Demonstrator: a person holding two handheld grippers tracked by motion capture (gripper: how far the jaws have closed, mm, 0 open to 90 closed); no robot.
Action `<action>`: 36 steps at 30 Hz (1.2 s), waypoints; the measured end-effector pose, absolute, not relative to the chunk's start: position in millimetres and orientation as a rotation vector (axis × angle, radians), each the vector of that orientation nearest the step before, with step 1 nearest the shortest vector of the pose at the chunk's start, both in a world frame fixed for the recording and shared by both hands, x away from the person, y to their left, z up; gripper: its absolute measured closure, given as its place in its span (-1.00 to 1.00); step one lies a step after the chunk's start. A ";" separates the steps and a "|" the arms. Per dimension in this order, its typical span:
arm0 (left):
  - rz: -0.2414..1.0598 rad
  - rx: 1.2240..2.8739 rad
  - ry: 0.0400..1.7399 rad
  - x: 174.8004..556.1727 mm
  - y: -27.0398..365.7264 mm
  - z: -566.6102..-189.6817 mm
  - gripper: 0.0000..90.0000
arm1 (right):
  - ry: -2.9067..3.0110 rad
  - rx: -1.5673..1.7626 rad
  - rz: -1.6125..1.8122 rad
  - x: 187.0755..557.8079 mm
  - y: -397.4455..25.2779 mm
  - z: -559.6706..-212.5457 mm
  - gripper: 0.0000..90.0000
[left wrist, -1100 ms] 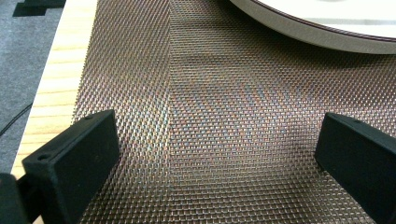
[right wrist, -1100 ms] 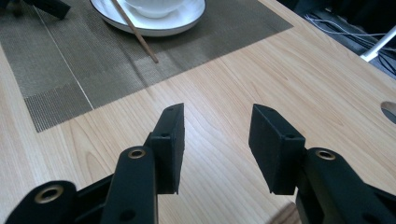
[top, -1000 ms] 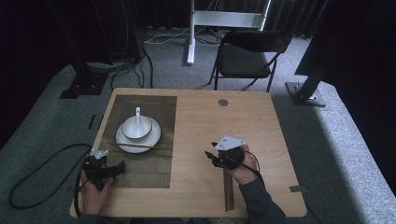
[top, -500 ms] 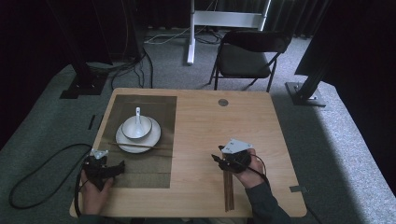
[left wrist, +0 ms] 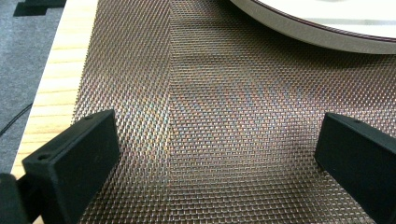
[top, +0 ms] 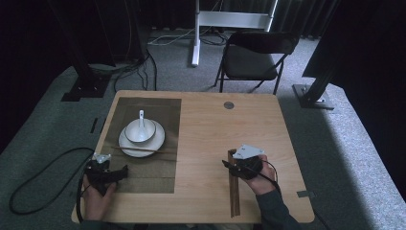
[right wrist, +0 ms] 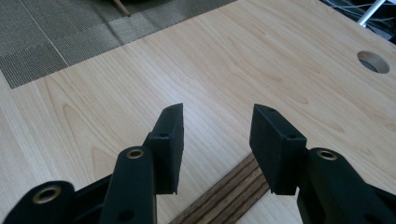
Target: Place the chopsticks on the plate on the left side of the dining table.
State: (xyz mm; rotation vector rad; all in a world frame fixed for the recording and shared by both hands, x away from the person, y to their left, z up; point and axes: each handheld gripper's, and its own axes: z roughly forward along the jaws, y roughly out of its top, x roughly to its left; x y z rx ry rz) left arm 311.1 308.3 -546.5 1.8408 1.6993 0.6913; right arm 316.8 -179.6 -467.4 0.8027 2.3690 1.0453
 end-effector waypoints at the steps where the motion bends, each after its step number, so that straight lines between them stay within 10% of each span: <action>1: 0.691 1.841 1.699 311.1 308.3 -546.5 -1.00 | 2.371 0.805 1.043 316.4 -180.4 -467.9 0.21; 36: 0.691 1.840 1.699 311.1 308.3 -546.5 -1.00 | 2.449 0.930 0.976 307.9 -210.2 -511.4 0.18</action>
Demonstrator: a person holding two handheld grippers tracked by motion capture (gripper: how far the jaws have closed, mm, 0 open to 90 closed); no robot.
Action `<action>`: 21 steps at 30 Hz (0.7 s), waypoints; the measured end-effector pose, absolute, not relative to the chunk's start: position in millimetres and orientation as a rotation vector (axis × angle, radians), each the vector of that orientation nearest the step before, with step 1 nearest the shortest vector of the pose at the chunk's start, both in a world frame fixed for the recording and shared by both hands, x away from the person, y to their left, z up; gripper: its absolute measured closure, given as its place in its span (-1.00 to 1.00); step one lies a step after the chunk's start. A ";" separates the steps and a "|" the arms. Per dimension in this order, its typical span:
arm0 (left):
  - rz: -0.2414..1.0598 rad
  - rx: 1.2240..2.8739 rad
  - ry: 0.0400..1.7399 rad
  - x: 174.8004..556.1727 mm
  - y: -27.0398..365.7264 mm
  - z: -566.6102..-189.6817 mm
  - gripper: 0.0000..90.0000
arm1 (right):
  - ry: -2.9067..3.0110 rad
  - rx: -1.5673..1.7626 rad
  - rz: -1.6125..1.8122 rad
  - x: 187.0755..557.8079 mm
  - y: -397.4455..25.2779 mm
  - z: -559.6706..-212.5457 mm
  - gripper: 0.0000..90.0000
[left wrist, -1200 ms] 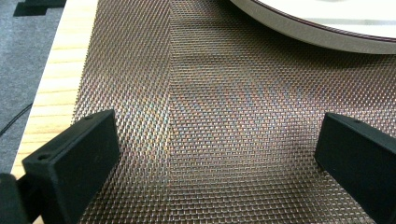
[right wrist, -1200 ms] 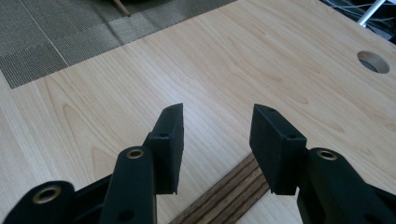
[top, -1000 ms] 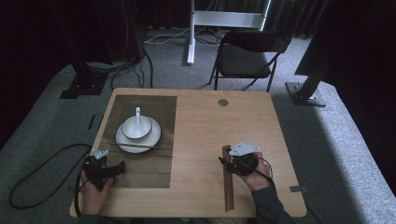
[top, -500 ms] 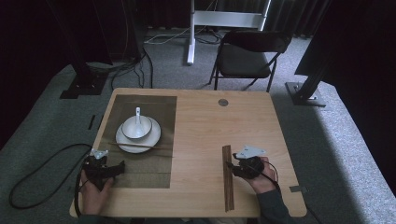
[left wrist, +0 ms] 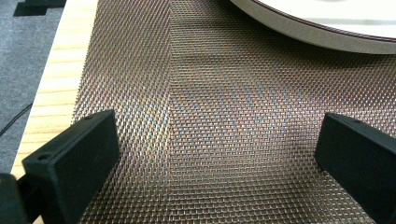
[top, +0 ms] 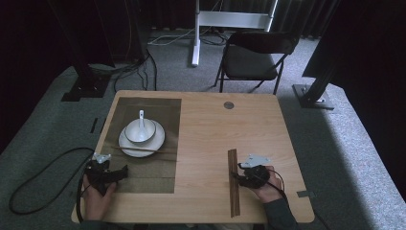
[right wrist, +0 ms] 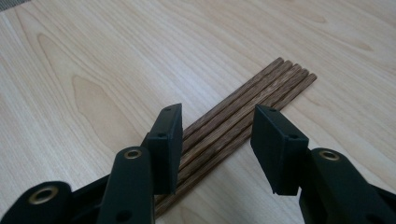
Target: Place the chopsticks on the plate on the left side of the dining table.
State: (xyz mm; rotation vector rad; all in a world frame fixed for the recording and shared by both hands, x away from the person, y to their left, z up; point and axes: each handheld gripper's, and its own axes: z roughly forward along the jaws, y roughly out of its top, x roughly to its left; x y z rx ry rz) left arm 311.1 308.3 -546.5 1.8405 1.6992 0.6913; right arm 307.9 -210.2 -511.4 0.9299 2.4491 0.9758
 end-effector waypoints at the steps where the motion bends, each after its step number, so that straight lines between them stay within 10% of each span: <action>1: 0.691 1.840 1.699 311.1 308.3 -546.5 -1.00 | 2.454 0.926 0.971 307.9 -210.0 -512.1 0.18; 21: 0.692 1.841 1.699 311.1 308.3 -546.5 -1.00 | 2.500 0.947 0.899 311.0 -213.8 -527.9 0.20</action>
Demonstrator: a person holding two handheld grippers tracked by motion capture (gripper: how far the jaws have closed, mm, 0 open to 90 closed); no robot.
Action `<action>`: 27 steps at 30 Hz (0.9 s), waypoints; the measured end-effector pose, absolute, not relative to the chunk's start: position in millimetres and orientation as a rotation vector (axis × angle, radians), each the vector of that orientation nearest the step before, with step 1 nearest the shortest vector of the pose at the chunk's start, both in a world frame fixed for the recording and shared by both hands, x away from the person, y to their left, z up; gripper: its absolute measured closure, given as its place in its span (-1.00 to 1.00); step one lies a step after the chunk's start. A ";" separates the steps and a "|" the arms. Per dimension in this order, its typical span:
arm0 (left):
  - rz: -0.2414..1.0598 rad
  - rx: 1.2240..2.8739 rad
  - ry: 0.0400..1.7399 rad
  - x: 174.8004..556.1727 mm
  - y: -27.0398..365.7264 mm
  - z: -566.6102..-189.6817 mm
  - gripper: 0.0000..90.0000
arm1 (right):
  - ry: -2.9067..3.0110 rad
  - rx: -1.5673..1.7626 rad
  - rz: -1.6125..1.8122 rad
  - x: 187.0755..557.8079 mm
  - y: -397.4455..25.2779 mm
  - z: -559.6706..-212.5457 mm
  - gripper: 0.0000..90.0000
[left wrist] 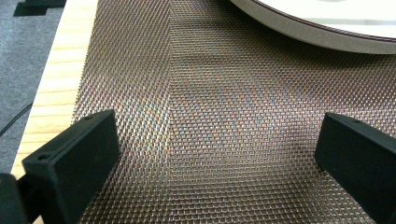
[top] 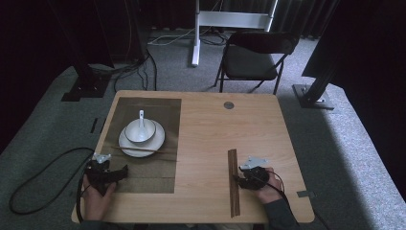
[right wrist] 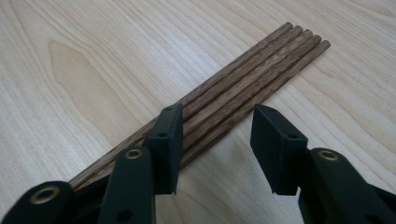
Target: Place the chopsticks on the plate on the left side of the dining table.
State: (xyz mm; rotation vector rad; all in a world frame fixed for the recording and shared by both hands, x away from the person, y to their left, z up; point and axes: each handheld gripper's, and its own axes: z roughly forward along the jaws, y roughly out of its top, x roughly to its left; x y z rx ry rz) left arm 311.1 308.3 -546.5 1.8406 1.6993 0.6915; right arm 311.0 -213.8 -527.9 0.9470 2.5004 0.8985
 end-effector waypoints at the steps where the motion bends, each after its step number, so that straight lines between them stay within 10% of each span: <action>1: 0.692 1.841 1.699 311.1 308.3 -546.5 -1.00 | 2.504 0.945 0.900 310.9 -213.7 -527.9 0.20; 27: 0.693 1.837 1.703 310.9 307.9 -546.5 -1.00 | 2.543 0.976 0.854 307.7 -220.6 -529.7 0.21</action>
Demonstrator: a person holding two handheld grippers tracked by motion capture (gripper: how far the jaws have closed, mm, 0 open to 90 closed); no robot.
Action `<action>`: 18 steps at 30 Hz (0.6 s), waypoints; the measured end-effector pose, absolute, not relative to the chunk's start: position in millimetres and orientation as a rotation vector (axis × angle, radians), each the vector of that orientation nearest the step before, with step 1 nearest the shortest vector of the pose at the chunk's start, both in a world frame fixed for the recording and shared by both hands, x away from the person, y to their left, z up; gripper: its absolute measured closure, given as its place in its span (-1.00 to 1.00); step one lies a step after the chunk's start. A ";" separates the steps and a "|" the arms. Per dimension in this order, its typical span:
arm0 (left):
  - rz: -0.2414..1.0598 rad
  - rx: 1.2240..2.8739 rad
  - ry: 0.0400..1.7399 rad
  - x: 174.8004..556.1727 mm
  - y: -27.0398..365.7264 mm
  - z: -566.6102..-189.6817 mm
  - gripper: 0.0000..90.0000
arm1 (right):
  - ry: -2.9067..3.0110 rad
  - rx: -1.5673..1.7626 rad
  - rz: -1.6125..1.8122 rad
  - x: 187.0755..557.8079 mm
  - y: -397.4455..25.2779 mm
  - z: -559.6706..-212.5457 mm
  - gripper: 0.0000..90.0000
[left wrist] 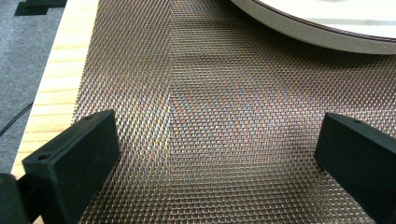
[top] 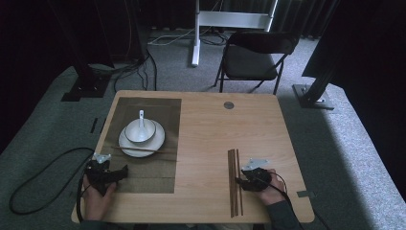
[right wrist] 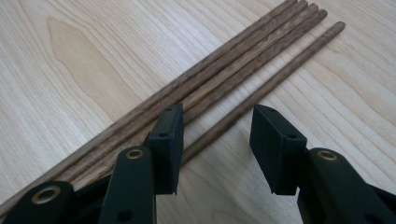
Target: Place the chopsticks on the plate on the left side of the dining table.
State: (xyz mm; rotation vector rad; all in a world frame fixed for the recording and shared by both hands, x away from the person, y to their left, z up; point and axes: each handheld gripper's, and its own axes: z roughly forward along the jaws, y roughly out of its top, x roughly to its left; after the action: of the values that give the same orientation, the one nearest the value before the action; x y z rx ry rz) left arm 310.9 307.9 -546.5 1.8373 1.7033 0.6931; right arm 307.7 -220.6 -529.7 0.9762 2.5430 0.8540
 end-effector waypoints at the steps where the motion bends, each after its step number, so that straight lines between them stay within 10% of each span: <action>1: 0.693 1.837 1.703 310.9 307.9 -546.5 -1.00 | 2.543 0.981 0.847 307.8 -220.8 -530.0 0.21; 18: 0.693 1.837 1.703 310.9 307.9 -546.6 -1.00 | 2.465 1.100 0.822 313.5 -230.2 -529.9 0.68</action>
State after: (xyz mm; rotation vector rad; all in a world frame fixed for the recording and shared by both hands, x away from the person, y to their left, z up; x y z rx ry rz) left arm 310.9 307.9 -546.6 1.8368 1.7030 0.6934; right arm 313.5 -230.2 -529.9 1.1004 2.4653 0.8219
